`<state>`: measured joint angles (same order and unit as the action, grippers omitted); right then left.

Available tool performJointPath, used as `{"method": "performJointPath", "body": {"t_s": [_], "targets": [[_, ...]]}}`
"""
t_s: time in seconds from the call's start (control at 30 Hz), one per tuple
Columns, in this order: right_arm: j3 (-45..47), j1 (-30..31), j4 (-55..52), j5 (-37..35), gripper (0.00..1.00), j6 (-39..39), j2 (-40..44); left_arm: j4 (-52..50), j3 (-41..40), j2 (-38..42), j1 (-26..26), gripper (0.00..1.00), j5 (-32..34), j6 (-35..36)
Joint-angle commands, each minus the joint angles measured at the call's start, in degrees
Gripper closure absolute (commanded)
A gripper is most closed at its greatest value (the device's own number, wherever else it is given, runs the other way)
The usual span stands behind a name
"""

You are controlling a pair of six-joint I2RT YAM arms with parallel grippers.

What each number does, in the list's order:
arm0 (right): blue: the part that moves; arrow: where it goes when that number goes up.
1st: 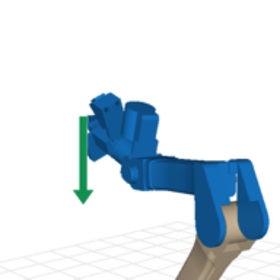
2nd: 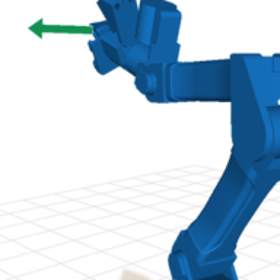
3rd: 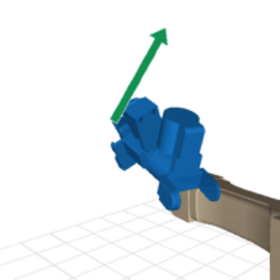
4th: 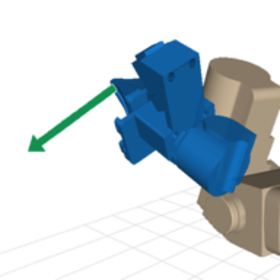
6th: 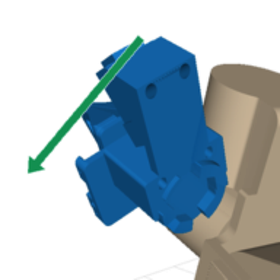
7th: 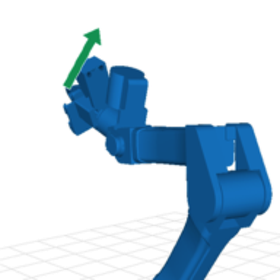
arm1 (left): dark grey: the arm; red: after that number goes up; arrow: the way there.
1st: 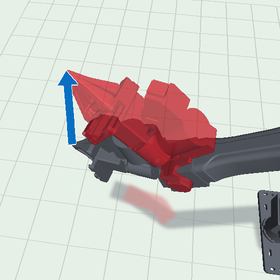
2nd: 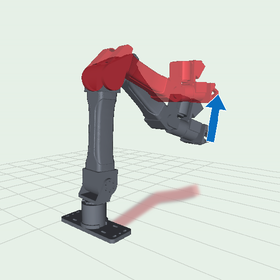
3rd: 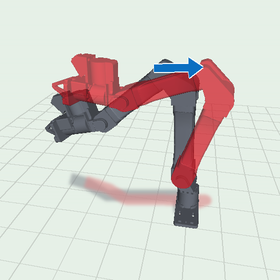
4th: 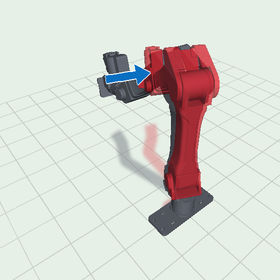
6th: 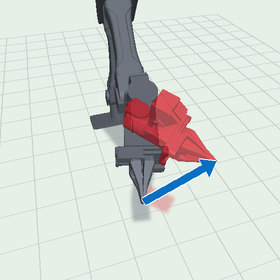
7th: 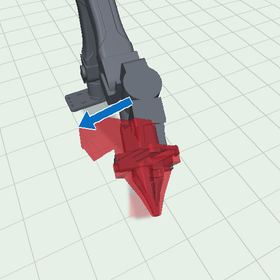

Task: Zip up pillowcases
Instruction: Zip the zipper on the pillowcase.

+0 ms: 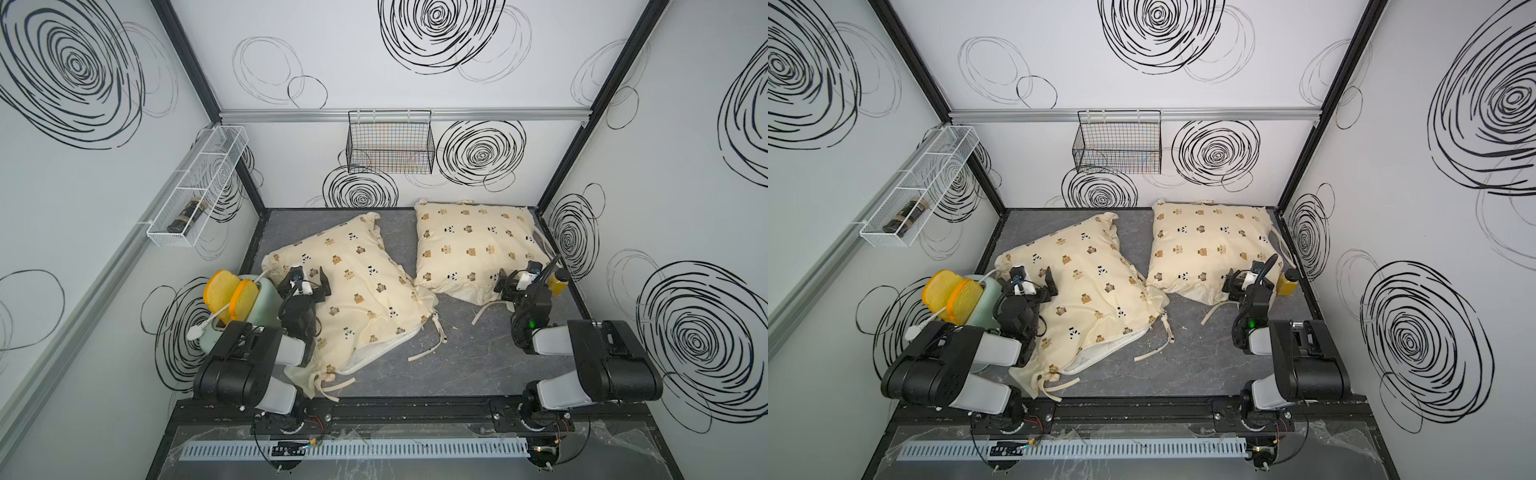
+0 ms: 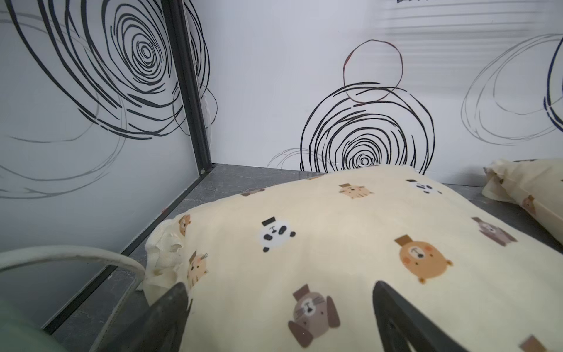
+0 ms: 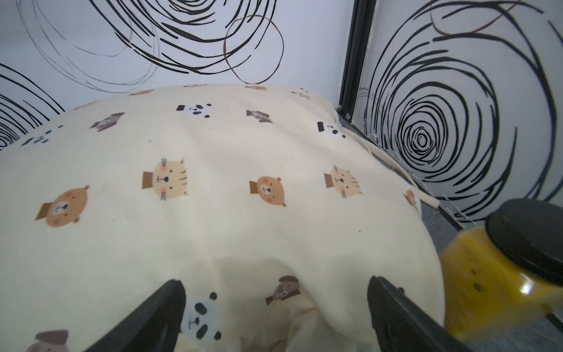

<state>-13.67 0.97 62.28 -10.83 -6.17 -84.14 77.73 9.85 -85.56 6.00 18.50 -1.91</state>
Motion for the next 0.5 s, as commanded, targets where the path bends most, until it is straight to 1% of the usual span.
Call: {"method": "performJointPath", "body": {"t_s": [0.0,0.1,0.47], "targets": [[-0.3,0.1,1.6,-0.1,0.03,-0.1,-0.1,3.8,-0.3,-0.2,-0.2,0.04,-0.1,0.2],[-0.3,0.1,1.6,-0.1,0.03,-0.1,-0.1,4.1,-0.7,0.1,-1.2,0.04,-1.3,-0.8],[-0.6,-0.1,1.3,0.2,0.03,-0.2,-0.3,4.0,-0.6,0.0,-1.3,0.04,-1.3,-0.8]]}}
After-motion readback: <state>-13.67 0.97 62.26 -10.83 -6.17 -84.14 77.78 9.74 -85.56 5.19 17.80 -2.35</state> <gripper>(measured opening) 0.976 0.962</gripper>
